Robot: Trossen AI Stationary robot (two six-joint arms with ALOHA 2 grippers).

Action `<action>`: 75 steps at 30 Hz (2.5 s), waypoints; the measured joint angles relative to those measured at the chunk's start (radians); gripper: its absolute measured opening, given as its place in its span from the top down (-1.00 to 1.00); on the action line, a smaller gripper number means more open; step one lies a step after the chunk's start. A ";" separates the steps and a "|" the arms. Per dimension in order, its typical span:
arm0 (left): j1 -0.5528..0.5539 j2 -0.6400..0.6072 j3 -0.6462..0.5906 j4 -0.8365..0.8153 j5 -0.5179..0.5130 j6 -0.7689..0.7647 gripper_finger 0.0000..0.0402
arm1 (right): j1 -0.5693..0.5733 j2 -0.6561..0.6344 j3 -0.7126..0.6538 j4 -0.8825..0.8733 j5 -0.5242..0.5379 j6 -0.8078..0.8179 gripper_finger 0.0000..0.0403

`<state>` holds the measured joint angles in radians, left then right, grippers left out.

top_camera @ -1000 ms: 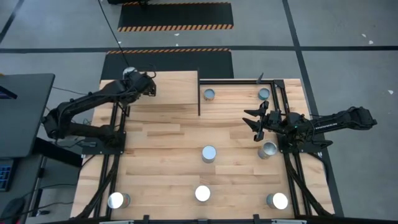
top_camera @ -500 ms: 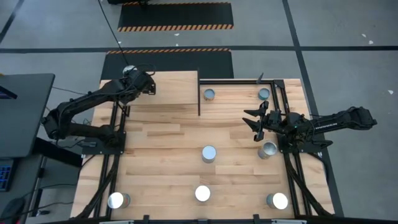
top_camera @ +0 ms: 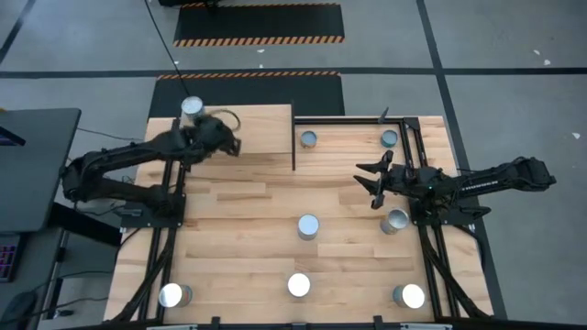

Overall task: Pick and place cans onto a shelf
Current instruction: Put the canned peas can on the shelf

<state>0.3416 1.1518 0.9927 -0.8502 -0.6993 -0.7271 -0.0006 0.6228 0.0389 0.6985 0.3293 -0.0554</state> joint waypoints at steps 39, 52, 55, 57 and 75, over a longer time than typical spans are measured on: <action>-0.993 0.589 0.229 0.859 0.167 0.470 -0.73 | 0.566 0.440 0.408 -0.312 0.098 0.038 0.13; -1.007 0.697 0.370 0.678 0.155 0.319 -0.73 | 0.601 0.439 0.408 -0.341 0.126 0.037 0.13; -1.006 0.686 0.370 0.663 0.143 0.326 -0.73 | 0.601 0.437 0.408 -0.342 0.161 0.036 0.13; -1.001 0.662 0.370 0.614 0.141 0.340 -0.73 | 0.602 0.426 0.412 -0.363 0.209 0.040 0.13; -0.859 0.452 0.128 0.633 -0.016 0.434 -0.73 | 0.564 0.424 0.905 -1.645 0.057 0.482 -0.16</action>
<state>-0.5175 1.6039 1.1204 -0.2169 -0.7151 -0.2927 0.5630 1.0463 0.9437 -0.9466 0.3859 0.4261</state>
